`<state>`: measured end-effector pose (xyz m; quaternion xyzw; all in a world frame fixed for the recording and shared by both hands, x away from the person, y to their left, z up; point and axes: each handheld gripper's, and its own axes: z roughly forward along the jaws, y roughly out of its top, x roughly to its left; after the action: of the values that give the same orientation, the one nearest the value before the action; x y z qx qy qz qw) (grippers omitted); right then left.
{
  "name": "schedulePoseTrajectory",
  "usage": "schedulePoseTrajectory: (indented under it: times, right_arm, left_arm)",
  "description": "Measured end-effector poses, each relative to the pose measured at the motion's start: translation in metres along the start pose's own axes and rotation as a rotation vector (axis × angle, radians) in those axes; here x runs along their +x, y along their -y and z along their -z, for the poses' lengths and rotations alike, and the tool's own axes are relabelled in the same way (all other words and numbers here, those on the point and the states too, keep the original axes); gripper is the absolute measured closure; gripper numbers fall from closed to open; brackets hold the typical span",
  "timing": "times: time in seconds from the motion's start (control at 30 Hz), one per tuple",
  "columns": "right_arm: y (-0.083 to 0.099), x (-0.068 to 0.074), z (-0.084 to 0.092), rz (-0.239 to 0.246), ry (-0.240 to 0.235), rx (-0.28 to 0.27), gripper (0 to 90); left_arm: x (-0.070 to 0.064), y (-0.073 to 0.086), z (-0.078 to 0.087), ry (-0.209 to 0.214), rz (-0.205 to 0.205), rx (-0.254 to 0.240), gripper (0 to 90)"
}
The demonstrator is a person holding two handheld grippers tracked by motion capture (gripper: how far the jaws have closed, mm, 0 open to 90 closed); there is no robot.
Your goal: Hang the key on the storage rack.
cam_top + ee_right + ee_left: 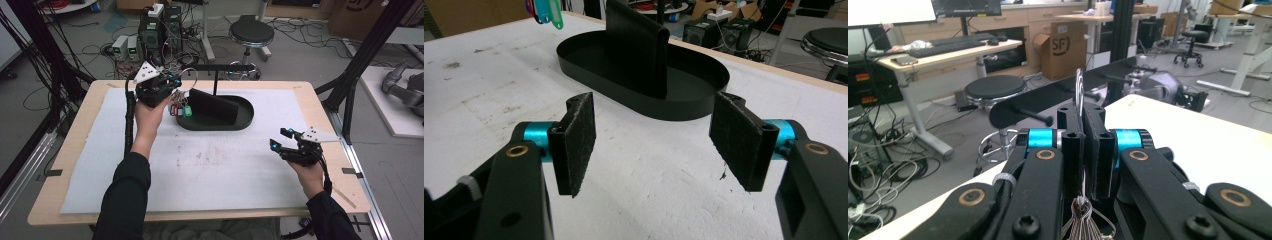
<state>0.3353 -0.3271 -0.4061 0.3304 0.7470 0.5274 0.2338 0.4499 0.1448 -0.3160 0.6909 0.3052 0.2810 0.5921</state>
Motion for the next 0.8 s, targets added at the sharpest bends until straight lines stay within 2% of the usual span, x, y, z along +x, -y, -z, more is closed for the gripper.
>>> schedulePoseTrajectory:
  times: [0.2, 0.6, 0.8]
  right_arm:
    - [0.000, -0.001, 0.000, -0.003, -0.002, 0.003, 35.6]
    - [0.000, -0.001, 0.000, -0.004, -0.003, 0.006, 35.6]
    - [0.000, -0.001, 0.000, 0.000, -0.001, 0.002, 35.6]
  left_arm:
    - [0.008, 0.007, -0.007, -0.019, 0.037, 0.003, 86.5]
    - [0.012, 0.014, -0.012, -0.038, 0.054, 0.027, 86.4]
    - [0.016, 0.020, -0.014, -0.055, 0.085, 0.038, 86.3]
